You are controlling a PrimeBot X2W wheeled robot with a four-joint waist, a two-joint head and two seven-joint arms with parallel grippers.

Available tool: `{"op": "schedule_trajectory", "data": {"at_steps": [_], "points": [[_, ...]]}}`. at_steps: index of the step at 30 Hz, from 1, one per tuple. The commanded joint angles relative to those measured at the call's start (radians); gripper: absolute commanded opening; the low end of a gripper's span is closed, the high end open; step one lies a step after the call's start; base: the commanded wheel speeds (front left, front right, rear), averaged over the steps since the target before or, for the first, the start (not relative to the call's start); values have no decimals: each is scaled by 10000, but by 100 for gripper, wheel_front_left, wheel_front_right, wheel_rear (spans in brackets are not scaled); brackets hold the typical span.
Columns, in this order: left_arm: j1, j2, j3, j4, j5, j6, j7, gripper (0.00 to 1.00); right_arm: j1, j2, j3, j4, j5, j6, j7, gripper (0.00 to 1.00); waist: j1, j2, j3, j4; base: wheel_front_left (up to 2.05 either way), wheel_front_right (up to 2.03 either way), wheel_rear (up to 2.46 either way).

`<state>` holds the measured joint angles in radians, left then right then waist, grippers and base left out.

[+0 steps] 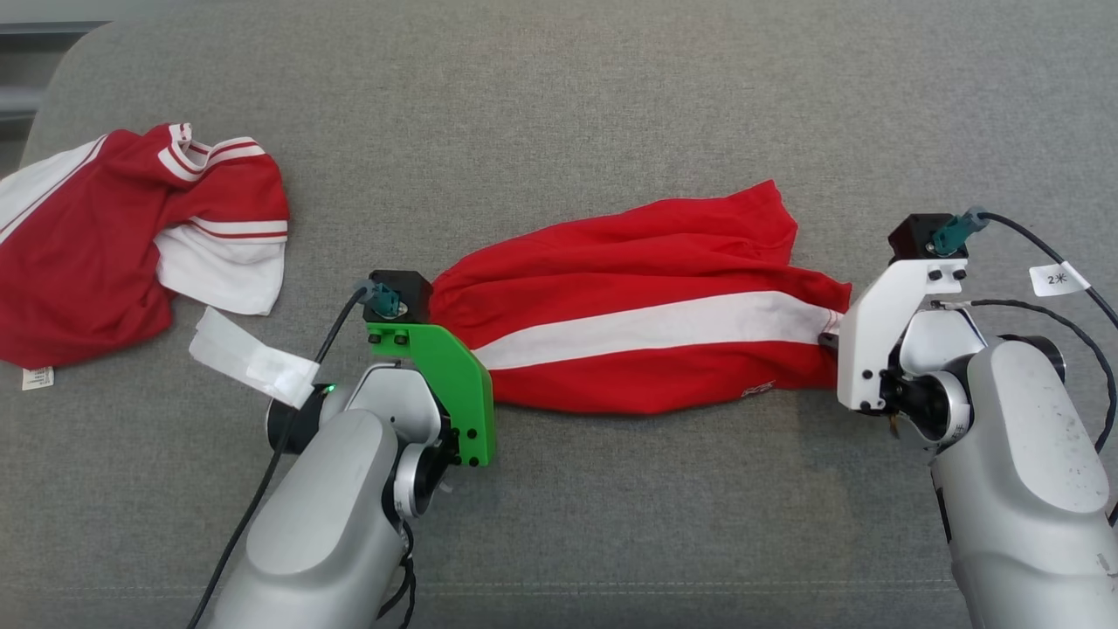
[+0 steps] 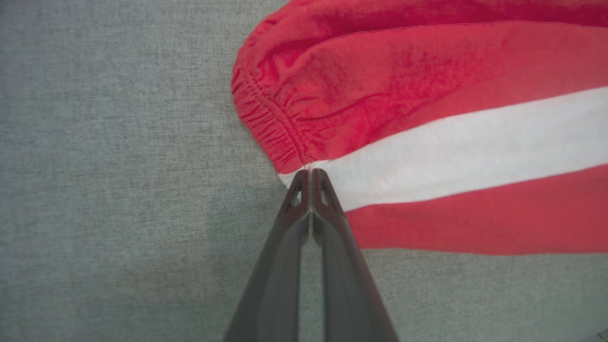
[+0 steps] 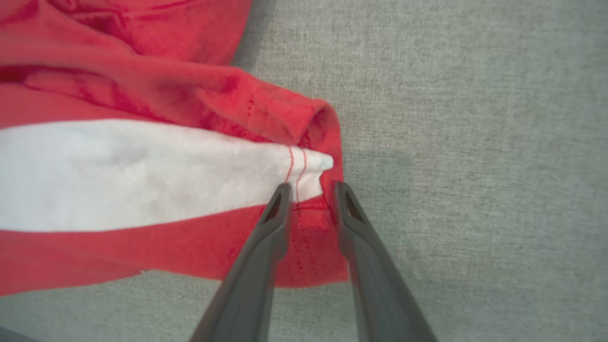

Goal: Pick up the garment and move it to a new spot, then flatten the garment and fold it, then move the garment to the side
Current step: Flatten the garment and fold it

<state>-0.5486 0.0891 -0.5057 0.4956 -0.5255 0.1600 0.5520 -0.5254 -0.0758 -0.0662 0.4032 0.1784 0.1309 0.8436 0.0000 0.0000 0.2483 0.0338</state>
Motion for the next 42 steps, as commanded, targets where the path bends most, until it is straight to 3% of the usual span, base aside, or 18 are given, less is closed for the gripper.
{"op": "schedule_trajectory", "data": {"at_steps": [1,3,8,18,25,28,34,42], "points": [[-148,117,-10,56,-53,53,-28,0,55,19,-29,30,-46,-3,-12,43,0,0,39,17,0,0,0],[-166,151,-11,51,-54,69,-45,0,15,44,-20,55,-39,-3,-30,39,0,0,65,25,0,0,0],[-164,168,-22,79,-102,88,-62,0,-60,82,-49,144,-42,-3,-43,0,0,0,73,56,0,0,0],[-99,72,287,-169,-299,-6,-1017,0,-142,-38,129,-360,162,-3,-770,0,0,0,-317,-17,0,0,0],[-466,-83,885,-696,-900,-219,-1977,0,-401,6,-97,-823,1146,-3,-1786,0,0,0,-712,-143,0,0,0],[-754,-202,1425,-947,-1330,-52,-2663,0,-659,-9,-105,-974,1580,-3,-2191,0,0,0,-748,-240,0,0,0],[-1913,-281,2014,-650,-1654,179,-3427,0,-1753,-346,565,-796,2028,0,-2915,0,0,0,-398,-649,0,0,0],[-4409,-192,2744,179,-1694,224,-4560,0,-4768,-783,2063,297,1847,0,-4502,0,0,0,846,-1478,0,0,0]]}}
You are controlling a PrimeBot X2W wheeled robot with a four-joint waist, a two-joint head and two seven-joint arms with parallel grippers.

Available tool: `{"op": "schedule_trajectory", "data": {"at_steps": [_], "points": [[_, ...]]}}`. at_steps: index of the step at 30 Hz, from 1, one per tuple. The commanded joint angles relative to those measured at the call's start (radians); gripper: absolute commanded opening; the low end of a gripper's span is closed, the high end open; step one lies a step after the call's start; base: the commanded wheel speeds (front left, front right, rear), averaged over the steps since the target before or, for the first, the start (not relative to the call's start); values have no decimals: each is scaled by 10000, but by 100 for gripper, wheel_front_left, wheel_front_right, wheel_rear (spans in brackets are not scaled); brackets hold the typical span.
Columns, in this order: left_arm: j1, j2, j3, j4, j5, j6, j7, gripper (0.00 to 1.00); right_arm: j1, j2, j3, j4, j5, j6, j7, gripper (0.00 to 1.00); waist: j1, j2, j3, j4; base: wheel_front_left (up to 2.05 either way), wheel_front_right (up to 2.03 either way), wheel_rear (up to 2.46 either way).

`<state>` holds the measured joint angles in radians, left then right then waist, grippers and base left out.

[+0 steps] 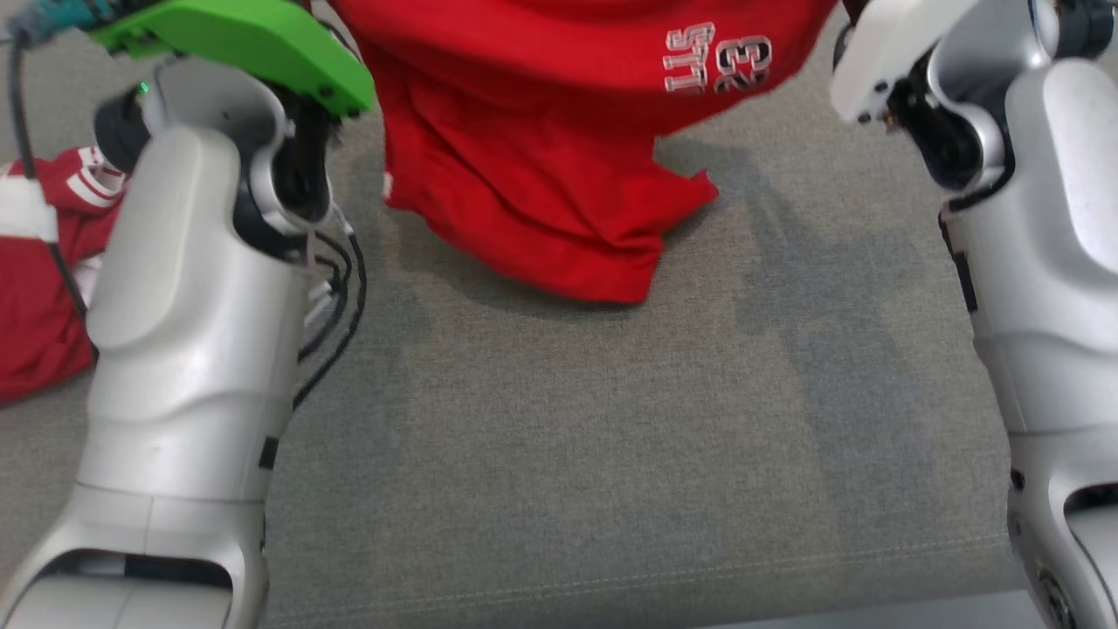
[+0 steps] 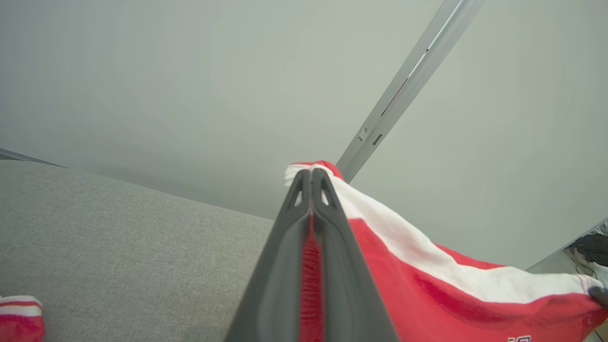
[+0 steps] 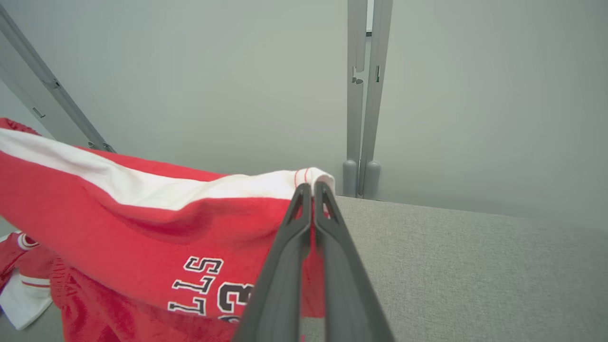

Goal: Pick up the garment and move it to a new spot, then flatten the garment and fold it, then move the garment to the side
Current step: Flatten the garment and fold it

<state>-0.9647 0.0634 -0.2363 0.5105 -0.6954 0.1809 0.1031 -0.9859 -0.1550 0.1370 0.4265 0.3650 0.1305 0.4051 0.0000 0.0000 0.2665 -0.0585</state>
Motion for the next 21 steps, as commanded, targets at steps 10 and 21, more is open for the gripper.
{"op": "schedule_trajectory", "data": {"at_steps": [10,21], "points": [[-3339,438,178,920,612,-644,-1823,0,-3828,-261,976,1727,-1000,1,-2224,0,0,0,2214,-1276,0,0,0],[-4840,371,913,1543,755,-1347,-3665,0,-6080,-671,950,2812,-2229,-2,-4624,0,0,0,2513,-1342,0,0,0]]}}
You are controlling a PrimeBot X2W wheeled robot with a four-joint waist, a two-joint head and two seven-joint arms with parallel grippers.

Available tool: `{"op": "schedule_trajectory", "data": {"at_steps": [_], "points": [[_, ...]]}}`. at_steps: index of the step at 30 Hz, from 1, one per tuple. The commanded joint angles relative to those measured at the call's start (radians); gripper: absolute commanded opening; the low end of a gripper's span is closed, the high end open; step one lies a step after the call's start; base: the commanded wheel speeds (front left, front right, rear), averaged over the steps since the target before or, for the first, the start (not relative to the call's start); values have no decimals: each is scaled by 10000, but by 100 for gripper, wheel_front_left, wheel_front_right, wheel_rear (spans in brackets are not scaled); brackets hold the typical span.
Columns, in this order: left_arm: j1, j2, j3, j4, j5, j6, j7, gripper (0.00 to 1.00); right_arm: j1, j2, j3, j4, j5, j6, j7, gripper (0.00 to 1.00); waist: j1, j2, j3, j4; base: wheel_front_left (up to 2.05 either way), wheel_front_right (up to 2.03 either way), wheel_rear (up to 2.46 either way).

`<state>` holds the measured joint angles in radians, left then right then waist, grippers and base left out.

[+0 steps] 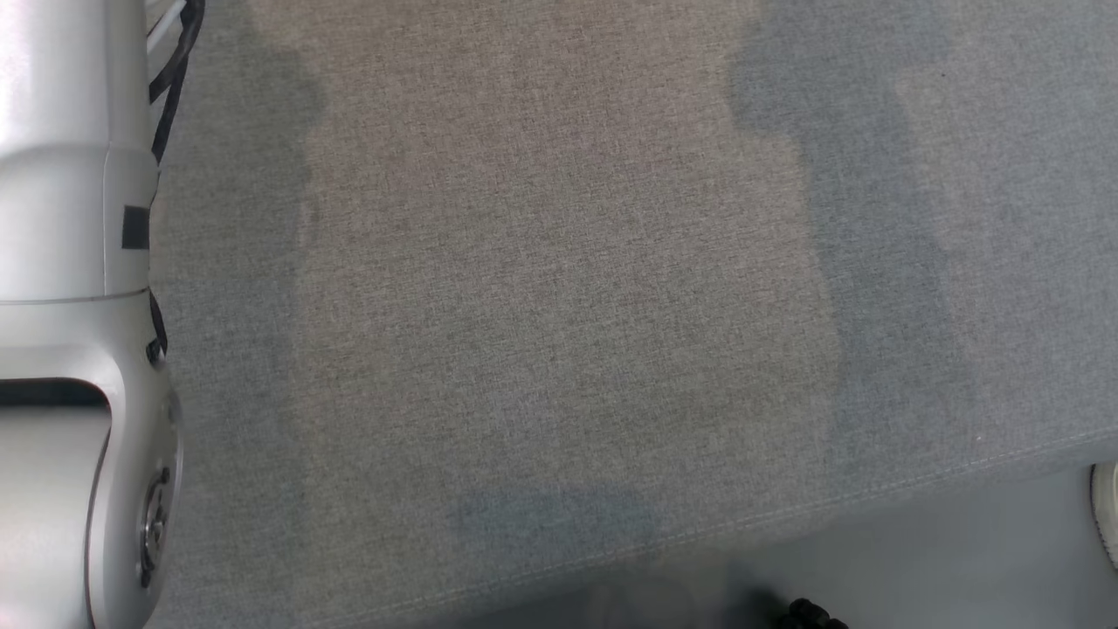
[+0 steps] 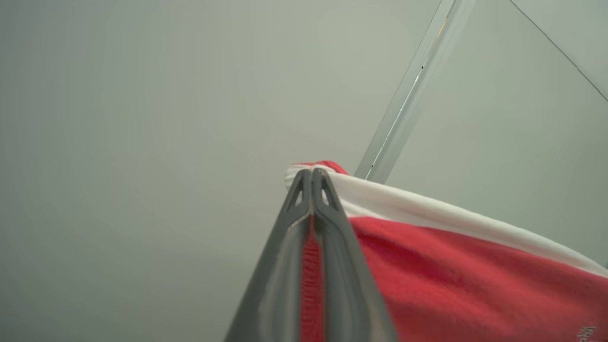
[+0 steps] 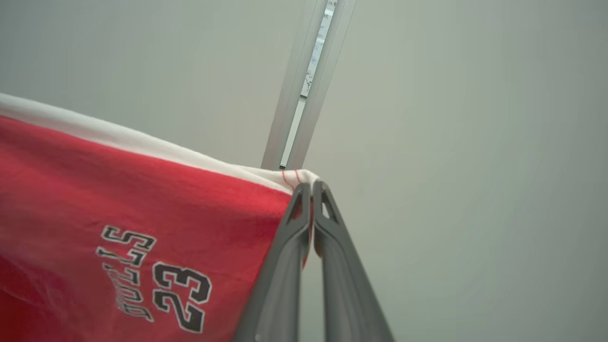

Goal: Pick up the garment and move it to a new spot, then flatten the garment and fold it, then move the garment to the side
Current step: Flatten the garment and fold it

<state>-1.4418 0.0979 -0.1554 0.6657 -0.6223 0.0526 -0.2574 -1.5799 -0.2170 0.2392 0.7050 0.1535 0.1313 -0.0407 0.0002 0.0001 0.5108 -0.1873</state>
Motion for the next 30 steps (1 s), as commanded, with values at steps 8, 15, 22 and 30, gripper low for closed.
{"op": "schedule_trajectory", "data": {"at_steps": [8,15,22,30], "points": [[1117,-342,121,-178,365,-812,-69,0,308,-402,433,-166,-281,-11,-811,0,-2,-1,178,156,0,0,0],[2823,-438,-840,24,364,-1041,-5,0,2485,-1654,2044,-1730,1041,-13,1123,0,-2,-1,-242,508,0,0,0],[4987,-423,-1458,-771,193,-911,797,0,5660,-3427,2224,-5133,2843,-13,4014,0,-2,-1,-1106,772,0,0,0],[7798,-126,-1820,-2403,-28,-323,2024,0,9089,-3837,983,-7624,3496,-11,5976,0,-2,-1,-2189,922,0,0,0]]}}
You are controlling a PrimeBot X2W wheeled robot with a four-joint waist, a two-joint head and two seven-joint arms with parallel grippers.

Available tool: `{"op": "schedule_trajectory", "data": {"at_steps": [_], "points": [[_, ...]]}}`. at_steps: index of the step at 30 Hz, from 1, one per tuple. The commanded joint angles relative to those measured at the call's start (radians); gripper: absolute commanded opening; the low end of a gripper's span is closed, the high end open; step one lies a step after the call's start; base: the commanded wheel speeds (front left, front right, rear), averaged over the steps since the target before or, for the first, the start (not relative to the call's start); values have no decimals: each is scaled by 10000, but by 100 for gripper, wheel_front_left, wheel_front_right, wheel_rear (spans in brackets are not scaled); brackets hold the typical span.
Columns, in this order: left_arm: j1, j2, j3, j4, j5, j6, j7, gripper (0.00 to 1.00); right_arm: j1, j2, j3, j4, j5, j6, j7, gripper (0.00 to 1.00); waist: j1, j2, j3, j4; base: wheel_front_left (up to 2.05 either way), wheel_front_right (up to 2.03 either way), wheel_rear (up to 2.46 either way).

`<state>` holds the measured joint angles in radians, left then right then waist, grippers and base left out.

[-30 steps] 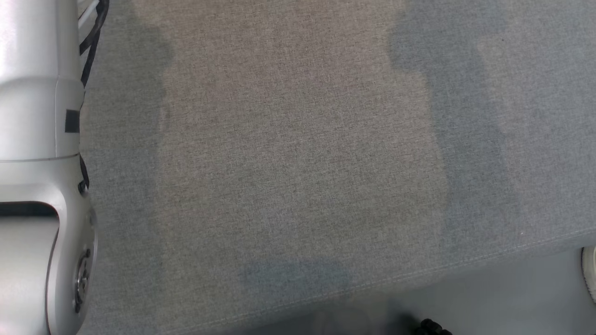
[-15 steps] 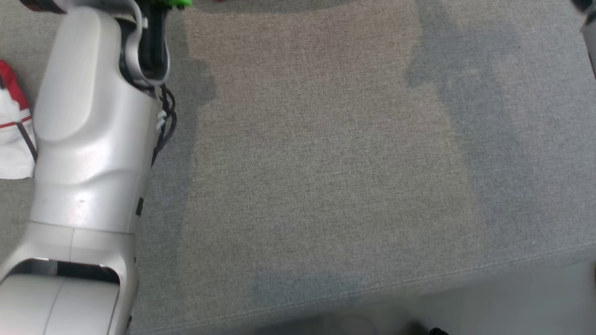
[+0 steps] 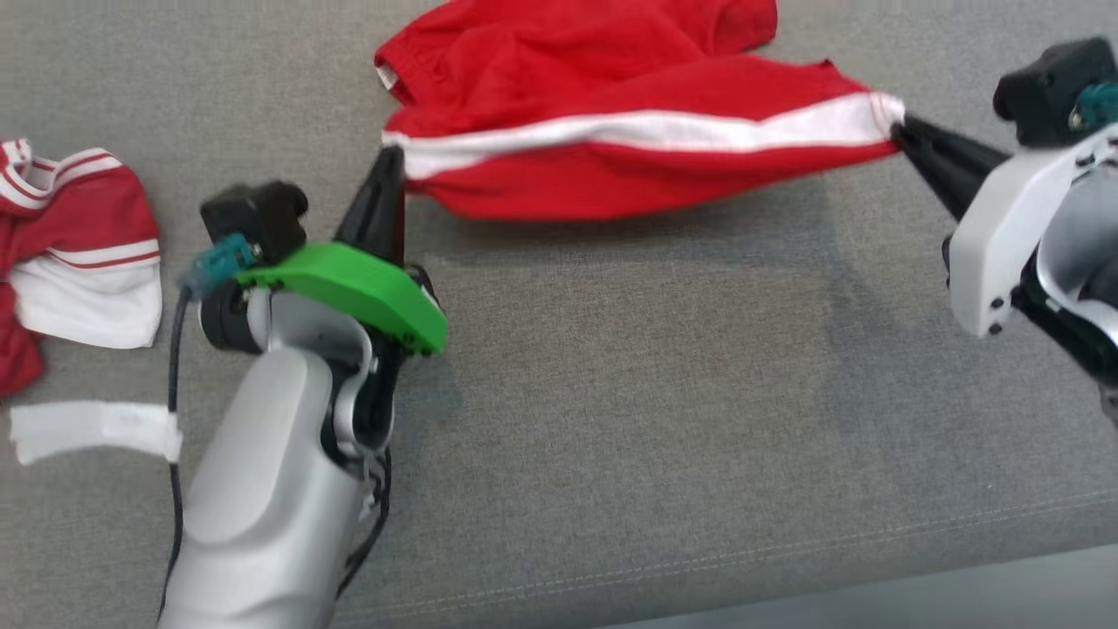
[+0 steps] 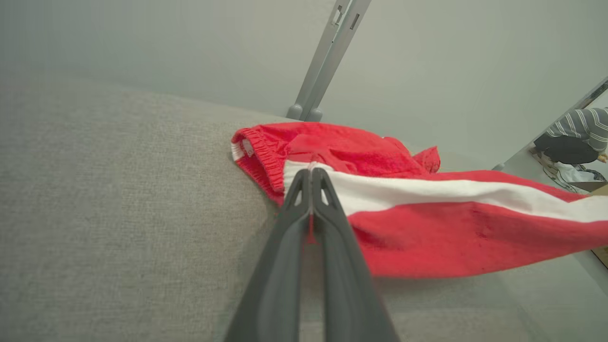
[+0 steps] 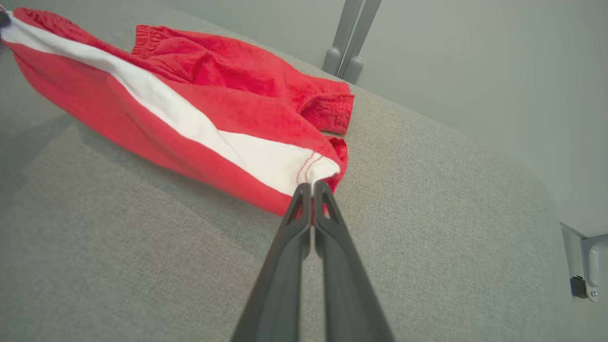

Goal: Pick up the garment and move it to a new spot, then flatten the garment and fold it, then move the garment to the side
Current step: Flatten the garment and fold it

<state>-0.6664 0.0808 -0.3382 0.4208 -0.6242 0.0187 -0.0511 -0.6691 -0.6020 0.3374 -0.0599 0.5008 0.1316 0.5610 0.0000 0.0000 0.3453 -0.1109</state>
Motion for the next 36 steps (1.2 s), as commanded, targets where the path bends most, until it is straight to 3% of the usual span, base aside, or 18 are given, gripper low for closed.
{"op": "schedule_trajectory", "data": {"at_steps": [1,9,20,23,26,36], "points": [[472,100,-53,-230,-45,98,126,0,433,35,-154,-223,70,-15,219,0,0,0,-680,166,0,0,0],[3369,554,-424,-1884,-311,802,1274,0,3680,311,-976,-1657,631,-15,2440,0,0,0,-1772,197,0,0,0],[5564,1302,-1048,-3373,-116,1825,2984,0,5823,890,-1595,-2419,923,-14,3801,0,0,0,-2505,99,0,0,0],[5977,1679,-1220,-3834,118,2181,3513,0,6245,1018,-1750,-2605,987,-14,3980,0,0,0,-2611,119,0,0,0],[6224,1698,-1244,-4359,-2,2360,3769,0,6486,1189,-2086,-2875,1080,-14,3860,0,0,0,-2644,167,0,0,0],[4924,1258,-1127,-4663,-169,2203,3747,0,5021,1861,-2504,-2591,1149,-12,2741,0,0,0,-2099,208,0,0,0]]}}
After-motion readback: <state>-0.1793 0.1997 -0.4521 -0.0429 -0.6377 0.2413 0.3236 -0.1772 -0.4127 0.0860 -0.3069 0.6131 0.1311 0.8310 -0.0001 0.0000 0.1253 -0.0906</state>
